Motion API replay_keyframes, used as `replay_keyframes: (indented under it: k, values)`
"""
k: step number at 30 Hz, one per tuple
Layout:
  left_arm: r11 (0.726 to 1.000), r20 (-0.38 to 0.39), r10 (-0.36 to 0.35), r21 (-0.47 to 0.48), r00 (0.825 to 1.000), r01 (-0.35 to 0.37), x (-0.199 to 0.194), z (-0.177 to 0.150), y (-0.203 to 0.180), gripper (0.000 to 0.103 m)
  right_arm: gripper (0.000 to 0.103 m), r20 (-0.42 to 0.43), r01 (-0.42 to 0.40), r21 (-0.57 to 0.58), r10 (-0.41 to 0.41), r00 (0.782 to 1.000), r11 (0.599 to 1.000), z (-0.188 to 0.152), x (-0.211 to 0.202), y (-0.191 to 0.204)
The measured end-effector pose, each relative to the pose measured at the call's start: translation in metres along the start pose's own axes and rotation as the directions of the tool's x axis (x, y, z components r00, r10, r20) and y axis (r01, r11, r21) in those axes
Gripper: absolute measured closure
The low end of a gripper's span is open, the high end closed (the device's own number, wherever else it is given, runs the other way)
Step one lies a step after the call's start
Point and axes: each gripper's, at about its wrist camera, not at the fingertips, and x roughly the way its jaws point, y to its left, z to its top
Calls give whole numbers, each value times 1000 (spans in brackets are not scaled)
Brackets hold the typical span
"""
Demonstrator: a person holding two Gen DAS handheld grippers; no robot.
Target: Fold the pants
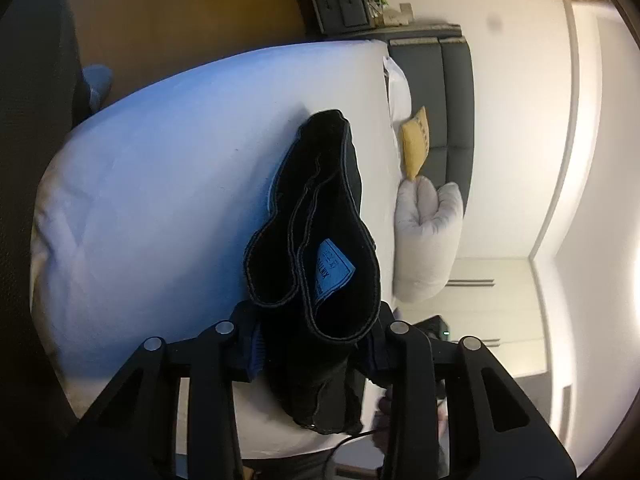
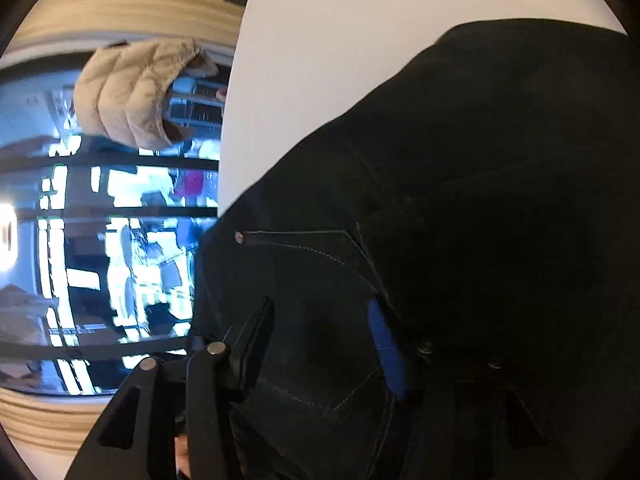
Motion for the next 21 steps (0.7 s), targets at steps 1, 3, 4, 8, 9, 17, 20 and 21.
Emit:
replay_keyframes:
  k: [1, 3, 4, 8, 9, 17, 20, 21]
  values:
    - [1000, 2, 10, 16, 1000, -10, 3, 0, -3, 70, 43, 18, 8, -26, -8, 1000, 1000, -4, -8, 6]
    - [999, 1, 22, 37, 1000, -22, 7, 0, -8, 71, 36, 43, 3, -58, 0, 999, 998, -8, -20, 13]
    - [999, 1, 30, 44, 1000, -30, 8, 0, -9, 74, 35, 45, -6, -59, 8, 999, 998, -10, -23, 12]
    - [997, 4, 51, 59, 999, -52, 15, -1, -15, 82, 41, 14, 31, 2, -31, 999, 1000, -7, -11, -8]
    - [995, 6, 61, 81, 998, -61, 16, -1, -19, 84, 41, 20, 21, 1, -21, 1000, 1000, -6, -9, -8]
    - [958, 11, 65, 280, 998, -65, 25, -10, -72, 89, 39, 88, 55, -51, -50, 995, 997, -13, -4, -3]
    - [945, 4, 45, 326, 999, -43, 28, -15, -87, 89, 39, 100, 66, -42, -62, 993, 997, -13, -8, -2]
    - [936, 3, 45, 350, 999, -44, 30, -18, -95, 89, 39, 102, 69, -42, -65, 993, 997, -12, -6, -1]
